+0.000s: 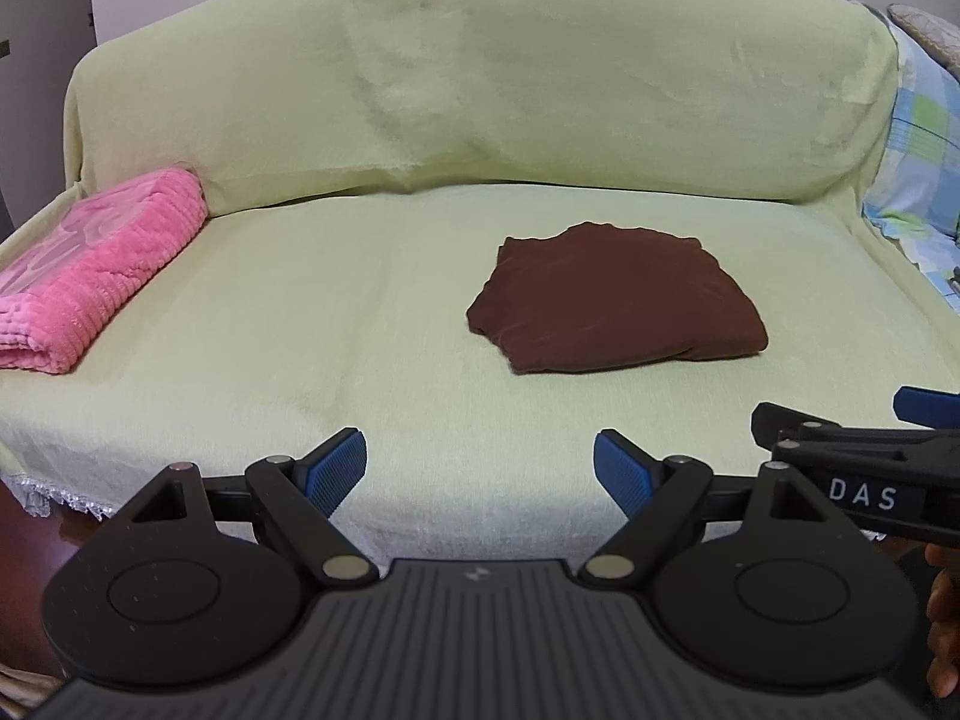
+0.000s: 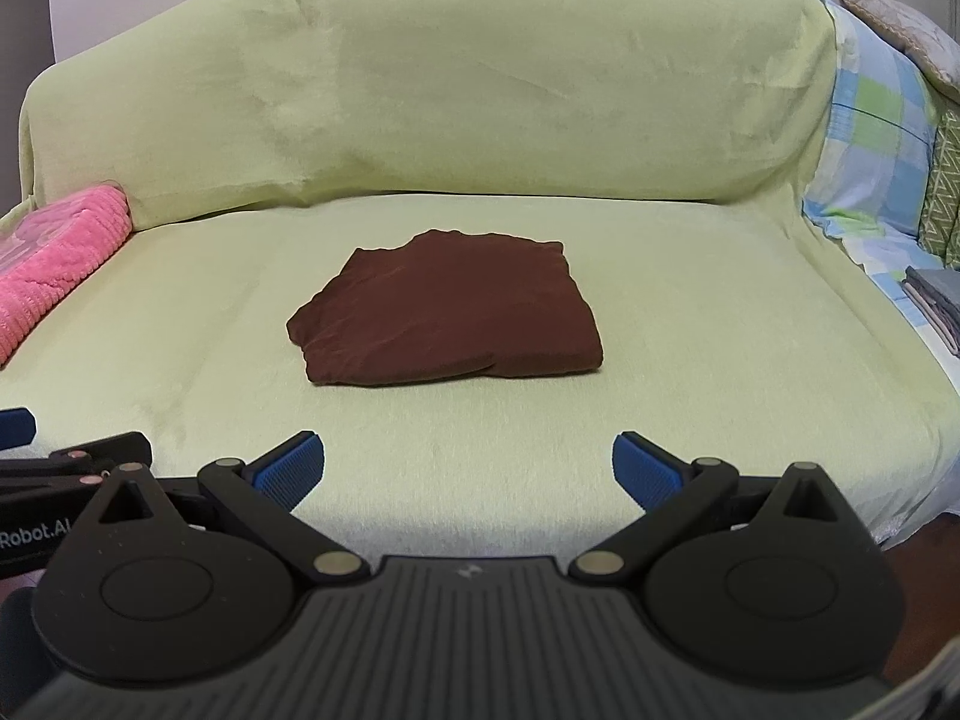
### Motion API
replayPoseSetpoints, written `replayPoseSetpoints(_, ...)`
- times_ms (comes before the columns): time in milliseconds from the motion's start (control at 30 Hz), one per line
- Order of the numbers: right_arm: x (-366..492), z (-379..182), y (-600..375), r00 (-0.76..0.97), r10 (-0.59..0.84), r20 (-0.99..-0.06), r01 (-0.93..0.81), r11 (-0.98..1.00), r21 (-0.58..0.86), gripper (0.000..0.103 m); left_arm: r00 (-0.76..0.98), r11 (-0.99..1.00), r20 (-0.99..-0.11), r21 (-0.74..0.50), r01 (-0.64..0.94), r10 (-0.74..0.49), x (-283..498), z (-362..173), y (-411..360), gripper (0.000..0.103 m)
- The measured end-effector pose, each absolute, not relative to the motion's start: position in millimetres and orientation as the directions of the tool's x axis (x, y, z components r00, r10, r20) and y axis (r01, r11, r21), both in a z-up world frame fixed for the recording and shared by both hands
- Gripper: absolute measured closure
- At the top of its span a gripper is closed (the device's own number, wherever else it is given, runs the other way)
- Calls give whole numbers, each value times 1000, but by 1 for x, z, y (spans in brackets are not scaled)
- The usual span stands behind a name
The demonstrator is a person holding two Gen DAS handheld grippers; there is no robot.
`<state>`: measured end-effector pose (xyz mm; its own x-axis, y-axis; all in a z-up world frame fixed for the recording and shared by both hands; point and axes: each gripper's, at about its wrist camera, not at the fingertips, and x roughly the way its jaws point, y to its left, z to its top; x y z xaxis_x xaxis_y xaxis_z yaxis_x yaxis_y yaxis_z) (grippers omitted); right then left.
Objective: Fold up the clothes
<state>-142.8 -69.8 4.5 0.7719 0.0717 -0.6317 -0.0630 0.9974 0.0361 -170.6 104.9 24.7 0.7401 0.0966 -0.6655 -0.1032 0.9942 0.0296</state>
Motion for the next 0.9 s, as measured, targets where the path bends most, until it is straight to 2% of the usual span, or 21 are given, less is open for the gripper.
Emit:
replayPoseSetpoints(467, -140, 4, -73, 773, 36, -633, -44, 999, 4, 2, 720, 997, -690, 28, -71, 71, -157, 20, 95, 18)
replayPoseSetpoints(667, -138, 0, -71, 767, 31, -641, -50, 999, -11, 2, 702, 997, -711, -13, -72, 41, -153, 18, 99, 18)
replayPoseSetpoints(767, -137, -2, -72, 761, 38, -648, -51, 999, -2, 2, 716, 996, -698, -56, -63, 6, -154, 20, 102, 17)
replayPoseSetpoints(900, -137, -3, -74, 761, 32, -648, -47, 999, -6, 2, 731, 998, -682, -28, -53, 20, -154, 23, 96, 17)
